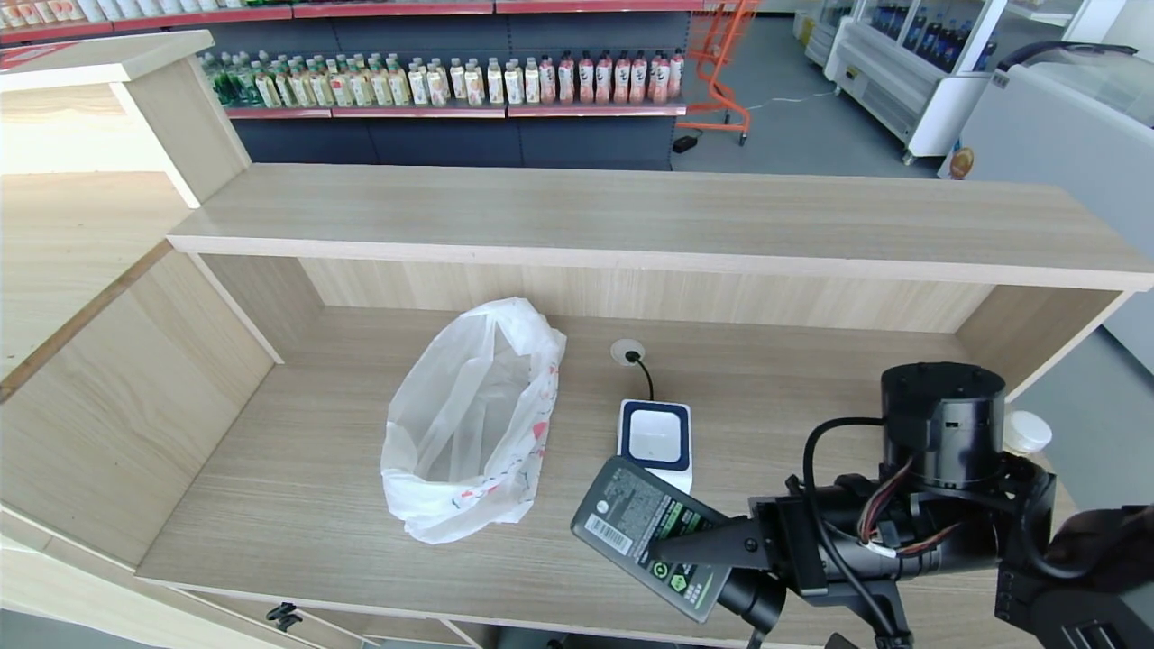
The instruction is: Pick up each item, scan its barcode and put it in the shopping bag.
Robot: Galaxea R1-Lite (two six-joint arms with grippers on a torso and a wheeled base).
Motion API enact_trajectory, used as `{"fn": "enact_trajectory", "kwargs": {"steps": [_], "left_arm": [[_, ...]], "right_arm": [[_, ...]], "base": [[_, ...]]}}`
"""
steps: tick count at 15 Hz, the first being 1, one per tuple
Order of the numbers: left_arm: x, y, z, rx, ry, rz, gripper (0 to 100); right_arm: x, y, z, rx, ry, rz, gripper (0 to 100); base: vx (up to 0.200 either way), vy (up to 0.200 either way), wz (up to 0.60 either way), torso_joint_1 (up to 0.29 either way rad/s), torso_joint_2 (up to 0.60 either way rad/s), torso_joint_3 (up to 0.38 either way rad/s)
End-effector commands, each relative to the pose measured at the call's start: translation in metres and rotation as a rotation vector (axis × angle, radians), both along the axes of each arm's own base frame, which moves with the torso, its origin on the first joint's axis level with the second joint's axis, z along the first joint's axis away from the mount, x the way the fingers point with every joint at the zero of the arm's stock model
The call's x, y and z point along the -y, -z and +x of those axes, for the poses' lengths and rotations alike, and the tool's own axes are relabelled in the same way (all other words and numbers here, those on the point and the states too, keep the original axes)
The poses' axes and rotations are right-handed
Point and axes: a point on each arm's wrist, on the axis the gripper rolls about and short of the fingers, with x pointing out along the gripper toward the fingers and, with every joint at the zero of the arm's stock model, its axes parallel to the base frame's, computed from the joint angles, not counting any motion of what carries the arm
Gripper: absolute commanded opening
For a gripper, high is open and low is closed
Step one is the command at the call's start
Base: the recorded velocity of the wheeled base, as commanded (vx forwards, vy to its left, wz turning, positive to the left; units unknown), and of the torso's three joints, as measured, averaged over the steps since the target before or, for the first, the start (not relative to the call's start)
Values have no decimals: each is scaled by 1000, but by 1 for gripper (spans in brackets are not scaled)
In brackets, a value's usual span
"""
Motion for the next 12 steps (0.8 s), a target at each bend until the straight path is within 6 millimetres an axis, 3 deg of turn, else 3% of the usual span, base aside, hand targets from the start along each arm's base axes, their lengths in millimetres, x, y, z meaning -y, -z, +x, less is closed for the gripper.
{"fn": "enact_trajectory", "kwargs": {"steps": [1,6,9,11,12], "left_arm": [[0,0,0,0,1,0,100],[0,0,0,-2,1,0,100],[0,0,0,-2,1,0,100],[0,0,0,-2,1,0,100],[0,0,0,0,1,0,100]], "right_arm": [[-4,0,-2,2,-16,1,0],[-2,-5,-6,-56,-4,6,0],[21,-47,-34,-449,218,73,0],[32,-66,-36,-551,356,193,0],[55,-67,-36,-763,483,298,0]], "base": [[0,0,0,0,0,0],[0,0,0,0,0,0],[0,0,0,0,0,0],[0,0,0,0,0,0],[0,0,0,0,0,0]]}}
